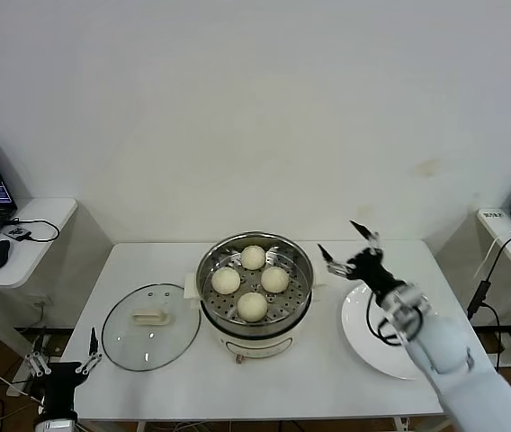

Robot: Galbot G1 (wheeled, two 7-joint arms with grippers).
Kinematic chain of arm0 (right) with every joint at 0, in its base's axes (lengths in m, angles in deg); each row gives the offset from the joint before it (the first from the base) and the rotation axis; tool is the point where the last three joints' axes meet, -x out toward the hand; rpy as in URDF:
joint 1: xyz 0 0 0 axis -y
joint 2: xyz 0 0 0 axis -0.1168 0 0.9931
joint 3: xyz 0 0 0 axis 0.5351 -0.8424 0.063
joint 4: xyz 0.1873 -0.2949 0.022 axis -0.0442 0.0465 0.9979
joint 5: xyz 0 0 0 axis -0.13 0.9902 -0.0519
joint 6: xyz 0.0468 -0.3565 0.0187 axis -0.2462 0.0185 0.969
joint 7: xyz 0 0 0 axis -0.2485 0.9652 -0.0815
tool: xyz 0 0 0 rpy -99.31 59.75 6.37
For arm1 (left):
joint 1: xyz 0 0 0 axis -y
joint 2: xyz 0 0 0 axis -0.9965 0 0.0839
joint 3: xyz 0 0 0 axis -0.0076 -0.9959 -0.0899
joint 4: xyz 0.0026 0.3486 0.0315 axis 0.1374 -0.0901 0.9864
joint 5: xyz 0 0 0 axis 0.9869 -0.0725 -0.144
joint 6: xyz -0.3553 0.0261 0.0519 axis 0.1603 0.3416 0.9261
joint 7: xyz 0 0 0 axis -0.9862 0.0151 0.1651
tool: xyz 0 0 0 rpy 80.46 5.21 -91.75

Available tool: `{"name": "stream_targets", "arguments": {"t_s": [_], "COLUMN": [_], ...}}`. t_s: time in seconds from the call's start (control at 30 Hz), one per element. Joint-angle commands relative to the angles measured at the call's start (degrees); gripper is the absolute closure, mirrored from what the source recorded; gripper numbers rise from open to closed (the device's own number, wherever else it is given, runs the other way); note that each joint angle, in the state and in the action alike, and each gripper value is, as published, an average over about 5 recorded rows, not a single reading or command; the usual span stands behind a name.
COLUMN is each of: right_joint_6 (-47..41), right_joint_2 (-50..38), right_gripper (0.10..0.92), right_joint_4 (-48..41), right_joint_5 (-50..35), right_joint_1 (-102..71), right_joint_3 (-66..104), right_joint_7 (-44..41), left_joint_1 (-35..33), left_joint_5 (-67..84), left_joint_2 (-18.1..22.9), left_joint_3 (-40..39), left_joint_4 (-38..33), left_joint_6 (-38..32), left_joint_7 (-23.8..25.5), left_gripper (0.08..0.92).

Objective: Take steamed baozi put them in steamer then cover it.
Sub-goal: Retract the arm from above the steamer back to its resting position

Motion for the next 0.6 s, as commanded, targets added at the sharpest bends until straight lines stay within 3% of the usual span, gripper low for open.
{"name": "stream_targets", "arguments": {"t_s": [0.03,0.27,0.6], "right_joint_6": [8.9,12.3,12.6], "right_joint_2": [14.9,16.5,18.5], "right_gripper": [0.203,0.203,0.203], "right_joint_4": [3.6,0.8,0.8], "right_joint_5": [5.8,9.3,11.0], "right_joint_1": [-19.6,-22.9,-23.3], "right_joint_3": [22.2,23.2,23.6], "right_joint_7": [-0.2,1.4,1.7], "left_joint_1": [3.9,7.3,14.2], "left_joint_5": [-38.4,-53.8,-55.3], "left_joint_2": [-6.1,-9.6,-11.5], "left_joint_3": [1.5,-2.1,-7.5], "left_joint_4": [7.2,13.2,16.1], "left_joint_6": [0.0,-1.2,-2.2], "left_joint_7": [2.0,3.6,5.7], "left_gripper": [0.177,0.177,0.177]}}
